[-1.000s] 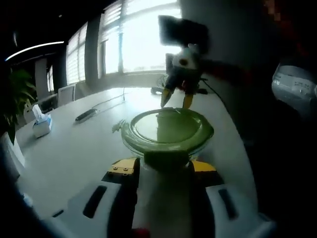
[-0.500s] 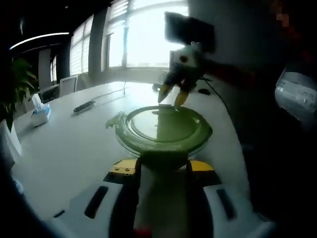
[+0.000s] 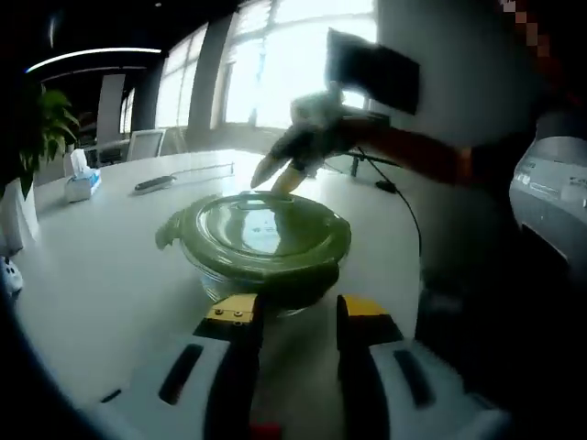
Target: Pick up the tomato from the tabletop place it into the food storage container close the lid and lock the latches
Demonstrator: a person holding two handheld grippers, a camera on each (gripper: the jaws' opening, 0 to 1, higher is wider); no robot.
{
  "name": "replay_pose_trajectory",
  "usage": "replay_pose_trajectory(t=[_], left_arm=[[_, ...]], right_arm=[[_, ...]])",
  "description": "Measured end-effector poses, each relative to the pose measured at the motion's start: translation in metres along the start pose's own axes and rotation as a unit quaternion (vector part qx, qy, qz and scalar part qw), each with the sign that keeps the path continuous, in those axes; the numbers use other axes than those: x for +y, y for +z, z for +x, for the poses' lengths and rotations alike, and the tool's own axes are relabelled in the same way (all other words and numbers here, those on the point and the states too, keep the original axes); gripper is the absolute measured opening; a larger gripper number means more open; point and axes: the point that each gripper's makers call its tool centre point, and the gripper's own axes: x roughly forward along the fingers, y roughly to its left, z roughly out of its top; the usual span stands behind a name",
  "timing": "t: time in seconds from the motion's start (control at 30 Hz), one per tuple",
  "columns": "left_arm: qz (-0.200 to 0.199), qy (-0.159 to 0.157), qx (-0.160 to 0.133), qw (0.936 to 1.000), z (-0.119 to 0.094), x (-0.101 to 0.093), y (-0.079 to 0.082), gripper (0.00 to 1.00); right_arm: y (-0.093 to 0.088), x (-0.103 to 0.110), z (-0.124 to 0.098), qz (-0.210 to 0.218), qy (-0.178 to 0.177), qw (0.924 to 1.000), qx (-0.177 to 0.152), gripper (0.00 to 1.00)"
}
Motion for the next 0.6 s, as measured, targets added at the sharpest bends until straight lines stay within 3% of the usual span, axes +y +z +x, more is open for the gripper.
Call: replay_pose_trajectory(t=[0.23, 0.47, 0.6], left_arm=[[-0.001, 0.032, -0.012, 0.9994, 0.010, -0.019, 0.000, 0.30], [-0.006, 0.013, -0.013, 0.9998, 0.026, -0.041, 0.000, 0.26], [-0.003, 0.012, -0.018, 0.9998, 0.022, -0.038, 0.001, 0.27]], right_arm=[[0.007, -0.007, 0.009, -0.014, 0.013, 0.9998, -0.009, 0.18], [0.012, -0.013, 0.013, -0.016, 0.012, 0.9996, -0.019, 0.17], [0.016, -0.012, 0.004, -0.011, 0.000, 0.9995, -0.029, 0.18]])
